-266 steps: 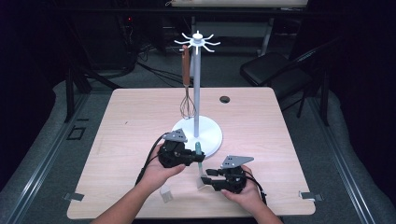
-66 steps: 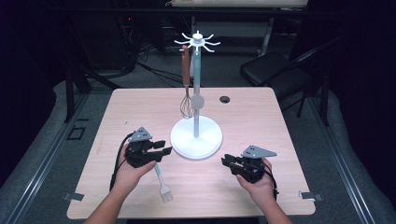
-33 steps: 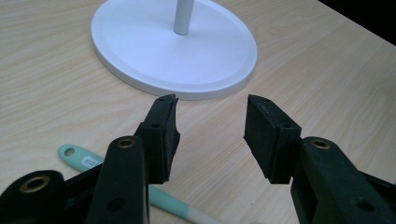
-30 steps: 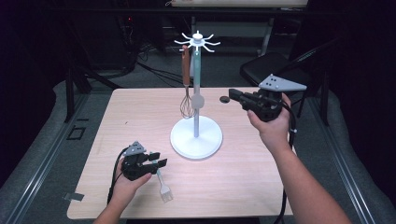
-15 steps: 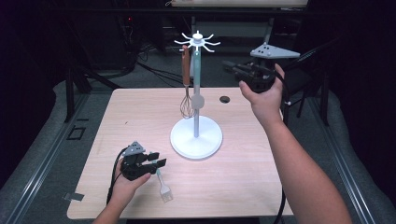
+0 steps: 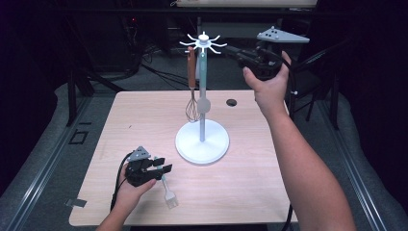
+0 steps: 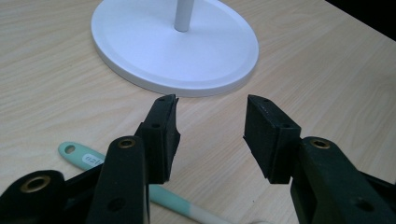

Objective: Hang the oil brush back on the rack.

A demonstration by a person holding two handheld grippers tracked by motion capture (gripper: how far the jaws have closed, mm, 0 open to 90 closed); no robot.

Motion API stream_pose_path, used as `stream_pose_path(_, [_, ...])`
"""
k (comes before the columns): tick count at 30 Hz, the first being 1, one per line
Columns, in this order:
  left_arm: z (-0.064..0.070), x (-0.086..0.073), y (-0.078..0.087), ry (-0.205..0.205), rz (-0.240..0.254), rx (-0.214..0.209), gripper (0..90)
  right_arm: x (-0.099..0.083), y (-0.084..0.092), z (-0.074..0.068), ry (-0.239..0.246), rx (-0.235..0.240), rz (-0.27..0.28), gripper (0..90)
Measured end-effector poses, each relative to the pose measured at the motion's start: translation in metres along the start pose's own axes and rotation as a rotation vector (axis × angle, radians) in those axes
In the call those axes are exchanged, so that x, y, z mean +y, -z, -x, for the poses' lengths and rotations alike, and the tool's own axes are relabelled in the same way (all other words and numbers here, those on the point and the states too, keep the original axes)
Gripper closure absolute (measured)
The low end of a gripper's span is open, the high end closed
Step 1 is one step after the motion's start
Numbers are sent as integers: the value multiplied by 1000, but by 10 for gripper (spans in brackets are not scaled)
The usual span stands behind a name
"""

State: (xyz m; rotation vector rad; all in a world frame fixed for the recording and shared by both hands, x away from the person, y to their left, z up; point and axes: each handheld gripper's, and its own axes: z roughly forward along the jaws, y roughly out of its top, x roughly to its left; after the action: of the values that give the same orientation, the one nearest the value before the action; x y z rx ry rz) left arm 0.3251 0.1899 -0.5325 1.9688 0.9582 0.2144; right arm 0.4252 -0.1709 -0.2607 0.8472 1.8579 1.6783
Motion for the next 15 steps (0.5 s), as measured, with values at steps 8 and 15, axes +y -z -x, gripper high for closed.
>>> stream_pose_path(8, [-1,0,1,7,2,0,541,0,-3,-11,23,24,-5,900])
stream_pose_path(15, [-3,0,0,15,11,-2,541,1,-2,-17,32,36,0,900])
